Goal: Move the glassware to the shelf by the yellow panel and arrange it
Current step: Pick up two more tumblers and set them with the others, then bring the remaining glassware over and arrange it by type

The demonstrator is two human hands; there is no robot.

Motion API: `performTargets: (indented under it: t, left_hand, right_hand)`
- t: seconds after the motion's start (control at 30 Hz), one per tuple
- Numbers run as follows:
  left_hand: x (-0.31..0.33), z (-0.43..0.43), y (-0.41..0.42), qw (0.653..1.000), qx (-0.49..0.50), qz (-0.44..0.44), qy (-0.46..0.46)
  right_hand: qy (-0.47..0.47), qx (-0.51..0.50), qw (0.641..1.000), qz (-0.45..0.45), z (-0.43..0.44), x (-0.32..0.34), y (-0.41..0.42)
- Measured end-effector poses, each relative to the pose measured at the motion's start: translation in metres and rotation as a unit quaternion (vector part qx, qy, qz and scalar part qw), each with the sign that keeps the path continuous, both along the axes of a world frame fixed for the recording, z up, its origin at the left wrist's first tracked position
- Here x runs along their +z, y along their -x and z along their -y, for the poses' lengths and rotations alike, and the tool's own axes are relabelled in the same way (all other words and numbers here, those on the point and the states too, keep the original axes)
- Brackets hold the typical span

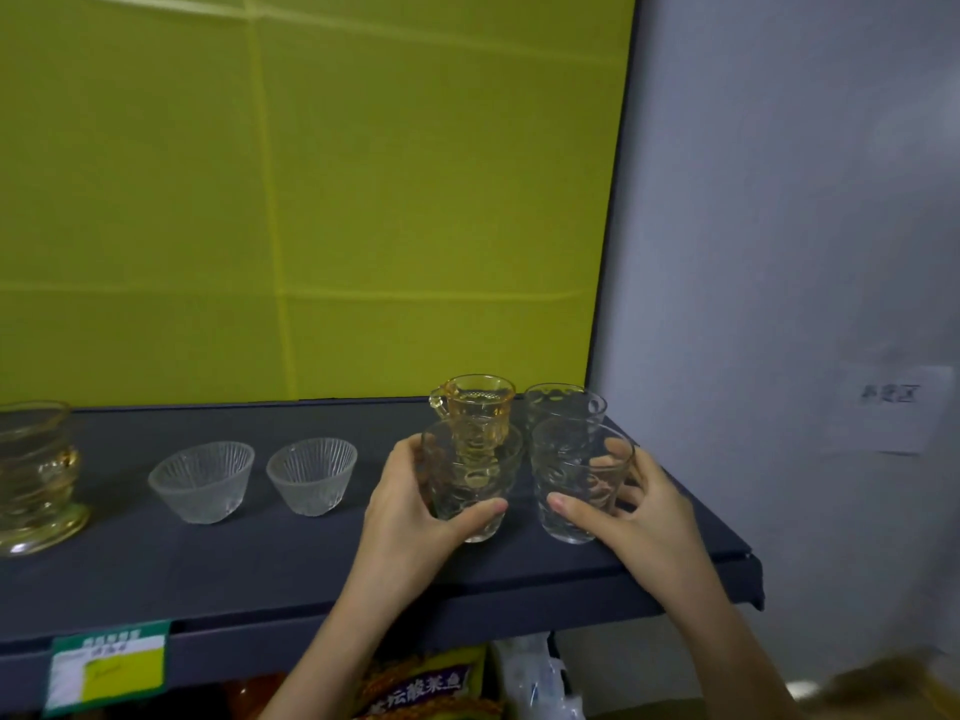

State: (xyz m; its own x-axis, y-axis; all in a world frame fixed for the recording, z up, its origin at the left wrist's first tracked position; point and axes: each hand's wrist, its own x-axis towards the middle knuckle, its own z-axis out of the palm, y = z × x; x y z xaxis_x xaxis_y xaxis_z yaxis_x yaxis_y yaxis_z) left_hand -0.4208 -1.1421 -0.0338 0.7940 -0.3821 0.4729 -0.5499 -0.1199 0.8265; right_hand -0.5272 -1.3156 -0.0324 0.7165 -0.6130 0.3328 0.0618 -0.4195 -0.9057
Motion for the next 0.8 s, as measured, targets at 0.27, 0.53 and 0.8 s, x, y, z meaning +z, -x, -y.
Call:
performTargets:
  t: [0.27,0.53,0.8]
  left_hand:
    - [0.002,0.008,0.003,0.999,0.032,0.010,-0.021]
    - [0.015,-0.021,0.027,0.988,0.099,0.084,-0.078]
    - [0.035,-0.140,0.042,0.874,0.342,0.265,-0.222]
  right_hand:
    - [0.008,0.017,1.000,0.004,0.001,0.001,-0.005]
    - [0.147,-0.077,0.981,0.097,-0.019,0.023,0.016]
    - [0.283,0.149,0.928,0.192,-0.116,0.044,-0.018]
